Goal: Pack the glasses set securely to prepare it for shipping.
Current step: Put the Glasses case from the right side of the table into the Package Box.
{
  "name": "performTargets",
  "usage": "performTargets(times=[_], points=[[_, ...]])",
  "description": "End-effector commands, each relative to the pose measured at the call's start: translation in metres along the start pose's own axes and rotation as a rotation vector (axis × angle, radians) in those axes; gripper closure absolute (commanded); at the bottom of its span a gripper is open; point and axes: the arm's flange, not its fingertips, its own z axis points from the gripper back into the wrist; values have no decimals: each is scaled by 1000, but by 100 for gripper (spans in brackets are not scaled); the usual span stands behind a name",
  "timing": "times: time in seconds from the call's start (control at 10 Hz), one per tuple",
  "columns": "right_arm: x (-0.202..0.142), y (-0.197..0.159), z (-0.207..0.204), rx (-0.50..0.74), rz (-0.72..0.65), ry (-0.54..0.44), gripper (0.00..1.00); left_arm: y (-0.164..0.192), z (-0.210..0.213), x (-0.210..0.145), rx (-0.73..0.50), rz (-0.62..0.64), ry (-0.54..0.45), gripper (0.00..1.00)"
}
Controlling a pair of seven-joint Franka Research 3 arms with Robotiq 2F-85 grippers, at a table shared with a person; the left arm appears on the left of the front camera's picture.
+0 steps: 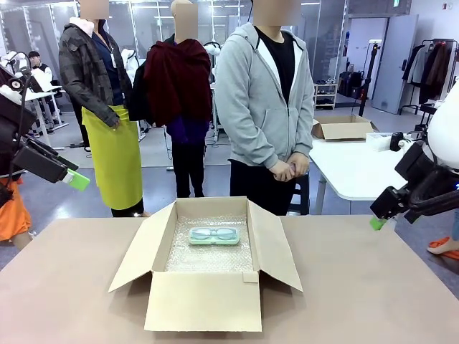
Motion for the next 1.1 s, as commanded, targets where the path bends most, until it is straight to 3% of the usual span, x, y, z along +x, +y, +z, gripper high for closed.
performTargets(times=[0.0, 1.0], points=[[-1, -1, 0, 0, 2, 8, 5, 0, 1, 0, -4, -4, -4, 0], [-1, -1, 0, 0, 2, 8, 5, 0, 1, 0, -4, -4, -4, 0]])
